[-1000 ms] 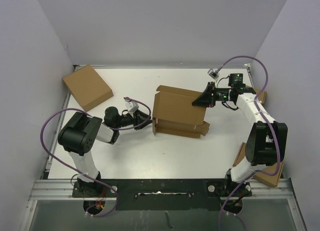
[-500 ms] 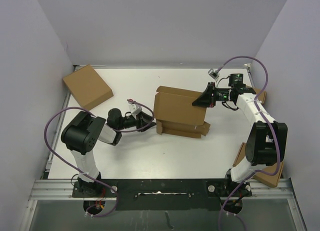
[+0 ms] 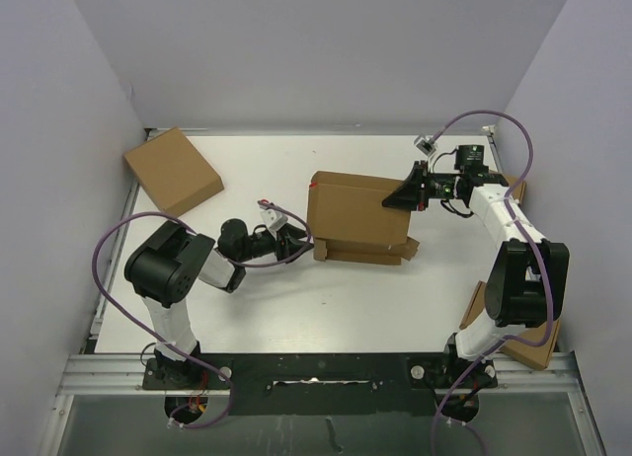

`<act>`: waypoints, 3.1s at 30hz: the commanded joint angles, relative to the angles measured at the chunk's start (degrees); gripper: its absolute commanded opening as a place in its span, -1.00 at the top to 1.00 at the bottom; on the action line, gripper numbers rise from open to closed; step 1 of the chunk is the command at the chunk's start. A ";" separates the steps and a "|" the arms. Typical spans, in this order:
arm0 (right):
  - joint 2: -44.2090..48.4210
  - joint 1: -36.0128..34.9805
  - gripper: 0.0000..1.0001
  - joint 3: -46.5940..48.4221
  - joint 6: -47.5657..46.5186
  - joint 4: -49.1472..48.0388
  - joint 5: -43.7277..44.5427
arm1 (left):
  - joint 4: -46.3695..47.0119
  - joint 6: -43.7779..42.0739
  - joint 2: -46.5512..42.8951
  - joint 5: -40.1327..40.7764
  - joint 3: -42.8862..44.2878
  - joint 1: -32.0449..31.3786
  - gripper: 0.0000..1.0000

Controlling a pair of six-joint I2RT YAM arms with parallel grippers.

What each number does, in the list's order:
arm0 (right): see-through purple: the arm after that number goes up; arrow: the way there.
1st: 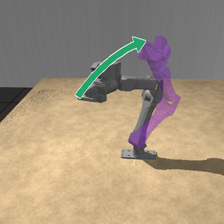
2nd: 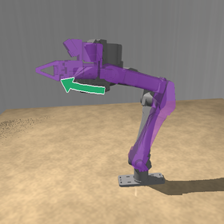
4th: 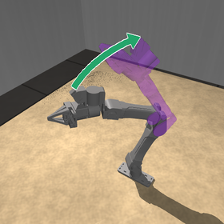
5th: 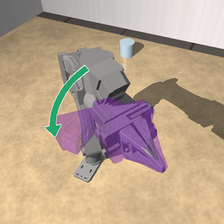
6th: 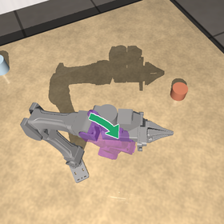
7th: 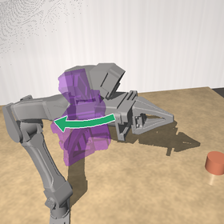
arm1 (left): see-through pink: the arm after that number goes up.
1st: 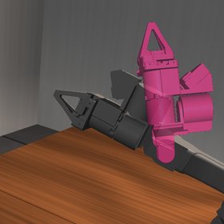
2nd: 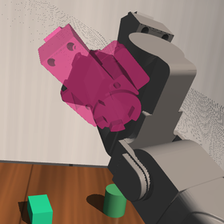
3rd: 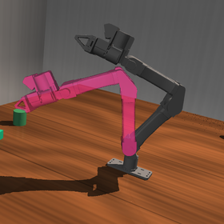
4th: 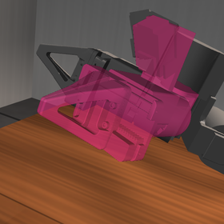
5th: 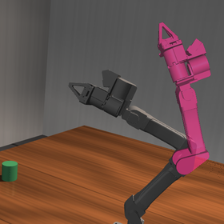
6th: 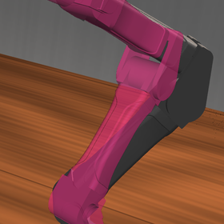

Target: Fold the paper box

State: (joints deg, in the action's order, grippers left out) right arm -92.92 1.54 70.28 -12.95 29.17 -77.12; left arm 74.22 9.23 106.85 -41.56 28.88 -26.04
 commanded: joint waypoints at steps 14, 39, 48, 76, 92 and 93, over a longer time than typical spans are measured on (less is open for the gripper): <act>0.42 -1.06 1.00 -0.98 0.02 -1.74 0.48 | 7.76 0.51 1.10 -6.10 -1.01 -1.03 0.10; -0.02 -1.53 1.00 -1.09 1.14 -2.67 0.33 | 3.14 -5.45 -1.29 3.11 -0.65 -3.27 0.09; 0.20 -1.82 1.00 -1.37 1.43 -3.14 0.22 | -1.41 -7.84 -2.61 15.05 0.91 -6.55 0.34; -1.29 -2.22 1.00 1.01 15.08 -10.08 0.50 | -8.64 -8.95 -3.21 30.79 4.84 -12.01 0.45; -1.57 -5.01 1.00 9.29 24.06 -6.33 19.19 | -46.02 0.26 -15.12 28.36 13.47 -8.75 0.69; -1.42 -5.03 1.00 9.95 24.04 -6.34 20.68 | -50.53 1.02 -15.90 26.41 14.96 -7.75 0.68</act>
State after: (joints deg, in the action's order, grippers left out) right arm -95.59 -2.00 75.59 9.96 22.28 -65.56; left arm 40.82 5.69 98.04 -8.54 37.63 -36.01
